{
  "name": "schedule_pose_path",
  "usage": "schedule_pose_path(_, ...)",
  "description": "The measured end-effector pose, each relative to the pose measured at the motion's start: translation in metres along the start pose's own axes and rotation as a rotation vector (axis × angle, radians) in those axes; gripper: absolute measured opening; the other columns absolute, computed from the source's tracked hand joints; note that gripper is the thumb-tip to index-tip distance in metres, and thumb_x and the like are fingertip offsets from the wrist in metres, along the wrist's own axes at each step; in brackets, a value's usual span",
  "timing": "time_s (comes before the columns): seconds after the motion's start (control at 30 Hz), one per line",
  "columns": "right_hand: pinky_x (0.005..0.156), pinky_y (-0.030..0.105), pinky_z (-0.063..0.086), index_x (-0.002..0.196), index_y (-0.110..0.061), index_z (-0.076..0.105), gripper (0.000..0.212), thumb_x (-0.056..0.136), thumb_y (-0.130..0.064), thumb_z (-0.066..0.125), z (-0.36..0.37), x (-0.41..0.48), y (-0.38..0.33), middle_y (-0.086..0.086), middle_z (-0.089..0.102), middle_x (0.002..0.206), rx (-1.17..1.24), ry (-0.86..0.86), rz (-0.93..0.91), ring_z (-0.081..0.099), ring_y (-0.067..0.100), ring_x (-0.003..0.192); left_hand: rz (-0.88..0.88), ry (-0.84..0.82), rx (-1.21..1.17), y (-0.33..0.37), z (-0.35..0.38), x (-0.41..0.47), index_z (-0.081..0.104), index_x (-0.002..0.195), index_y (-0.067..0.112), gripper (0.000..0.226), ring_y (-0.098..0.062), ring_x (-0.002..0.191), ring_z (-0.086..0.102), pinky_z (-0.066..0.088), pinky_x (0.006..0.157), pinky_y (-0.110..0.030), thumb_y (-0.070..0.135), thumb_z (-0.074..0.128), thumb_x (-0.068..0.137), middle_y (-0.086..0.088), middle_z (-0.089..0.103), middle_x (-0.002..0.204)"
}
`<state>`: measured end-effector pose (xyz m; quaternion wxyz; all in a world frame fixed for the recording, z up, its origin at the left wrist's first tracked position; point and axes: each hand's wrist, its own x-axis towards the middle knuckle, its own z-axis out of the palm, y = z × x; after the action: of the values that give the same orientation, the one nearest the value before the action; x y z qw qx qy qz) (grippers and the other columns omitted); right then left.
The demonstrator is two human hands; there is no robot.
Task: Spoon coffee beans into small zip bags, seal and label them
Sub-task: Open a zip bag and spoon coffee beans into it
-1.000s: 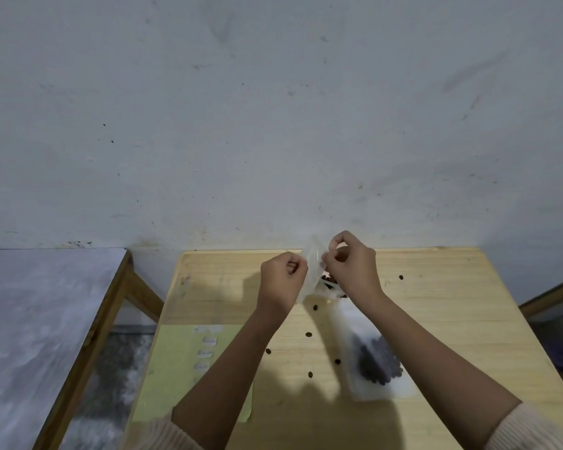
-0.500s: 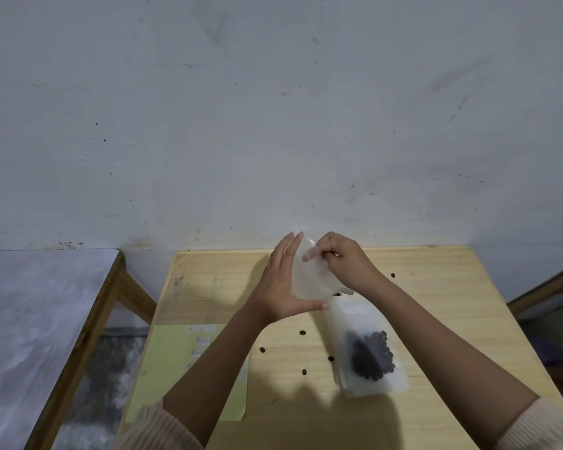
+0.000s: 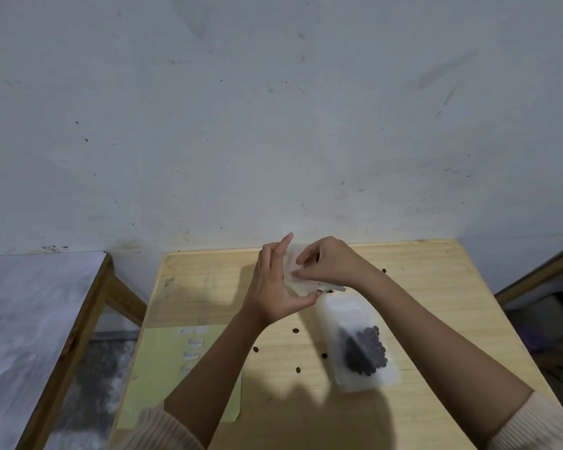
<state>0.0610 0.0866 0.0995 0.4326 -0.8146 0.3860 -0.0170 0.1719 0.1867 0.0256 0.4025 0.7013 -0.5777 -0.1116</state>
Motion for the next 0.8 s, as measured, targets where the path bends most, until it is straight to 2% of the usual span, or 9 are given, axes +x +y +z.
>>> schedule_pose_path(0.07, 0.058, 0.015, 0.042, 0.086, -0.012, 0.067, 0.029, 0.066, -0.031, 0.078, 0.001, 0.001, 0.000, -0.006, 0.062, 0.076, -0.099, 0.031, -0.001, 0.054, 0.005, 0.066, 0.029, 0.026, 0.010, -0.002, 0.004, -0.003, 0.023, 0.143, 0.029, 0.099, -0.009, 0.112, 0.043, 0.035, 0.094, -0.020, 0.057, 0.069, 0.060, 0.007, 0.034, 0.118)
schedule_pose_path(0.2, 0.046, 0.014, 0.032, 0.092, -0.015, 0.064, 0.035, 0.065, -0.031, 0.079, 0.004, -0.002, -0.007, -0.012, 0.048, 0.070, -0.221, 0.049, -0.069, 0.045, 0.005, 0.066, 0.046, 0.086, -0.026, -0.004, 0.006, -0.003, 0.029, 0.138, 0.031, 0.090, -0.015, 0.106, 0.049, 0.047, 0.092, -0.037, 0.052, 0.071, 0.061, 0.003, 0.041, 0.115)
schedule_pose_path(0.3, 0.048, 0.008, 0.034, 0.101, -0.017, 0.070, 0.031, 0.073, -0.026, 0.077, 0.009, -0.001, -0.010, -0.015, 0.044, 0.075, -0.185, 0.035, -0.162, 0.045, 0.004, 0.069, 0.024, 0.127, -0.078, -0.006, 0.003, -0.002, 0.031, 0.136, 0.030, 0.091, -0.017, 0.104, 0.052, 0.049, 0.090, -0.041, 0.049, 0.075, 0.059, 0.004, 0.045, 0.114)
schedule_pose_path(0.4, 0.049, 0.007, 0.035, 0.097, -0.015, 0.074, 0.019, 0.078, -0.019, 0.073, 0.013, 0.001, -0.011, -0.015, 0.048, 0.072, -0.113, 0.079, -0.107, 0.049, 0.004, 0.069, 0.045, 0.131, -0.065, -0.011, 0.000, -0.003, 0.033, 0.134, 0.027, 0.090, -0.018, 0.103, 0.053, 0.048, 0.089, -0.040, 0.049, 0.076, 0.058, 0.003, 0.048, 0.113)
schedule_pose_path(0.47, 0.062, 0.015, 0.041, 0.099, -0.014, 0.071, 0.031, 0.071, -0.026, 0.078, 0.017, 0.003, -0.010, -0.012, 0.054, 0.077, -0.139, 0.117, -0.070, 0.051, 0.005, 0.075, 0.054, 0.139, -0.043, -0.015, -0.001, -0.005, 0.038, 0.132, 0.023, 0.085, -0.018, 0.102, 0.054, 0.048, 0.089, -0.039, 0.049, 0.075, 0.060, 0.002, 0.050, 0.113)
schedule_pose_path(0.57, 0.077, 0.027, 0.049, 0.104, -0.014, 0.066, 0.047, 0.064, -0.035, 0.078, 0.024, 0.005, -0.013, -0.006, 0.057, 0.095, -0.261, 0.067, -0.066, 0.049, 0.006, 0.086, 0.071, 0.151, -0.033, -0.021, -0.003, -0.008, 0.044, 0.129, 0.018, 0.078, -0.018, 0.101, 0.055, 0.048, 0.087, -0.040, 0.044, 0.075, 0.061, 0.000, 0.054, 0.112)
schedule_pose_path(0.63, 0.075, 0.028, 0.049, 0.102, -0.015, 0.066, 0.046, 0.064, -0.037, 0.078, 0.026, 0.007, -0.013, -0.008, 0.054, 0.093, -0.272, 0.039, -0.062, 0.051, 0.007, 0.084, 0.101, 0.147, -0.023, -0.026, -0.003, -0.010, 0.046, 0.128, 0.016, 0.076, -0.019, 0.100, 0.056, 0.050, 0.084, -0.040, 0.040, 0.076, 0.063, 0.001, 0.055, 0.111)
schedule_pose_path(0.7, 0.070, 0.025, 0.048, 0.098, -0.016, 0.068, 0.040, 0.066, -0.037, 0.078, 0.027, 0.007, -0.010, -0.010, 0.055, 0.087, -0.184, 0.021, -0.063, 0.053, 0.006, 0.076, 0.115, 0.115, -0.030, -0.032, -0.005, -0.011, 0.045, 0.128, 0.014, 0.077, -0.020, 0.100, 0.057, 0.049, 0.087, -0.037, 0.040, 0.076, 0.063, 0.003, 0.054, 0.113)
schedule_pose_path(0.8, 0.059, 0.015, 0.040, 0.085, -0.013, 0.072, 0.014, 0.077, -0.025, 0.072, 0.023, 0.006, -0.002, -0.012, 0.060, 0.070, 0.113, 0.067, -0.080, 0.053, -0.003, 0.059, 0.023, 0.015, -0.130, -0.039, -0.015, -0.010, 0.044, 0.129, 0.015, 0.078, -0.005, 0.095, 0.053, 0.043, 0.090, -0.020, 0.044, 0.073, 0.062, 0.015, 0.049, 0.110)
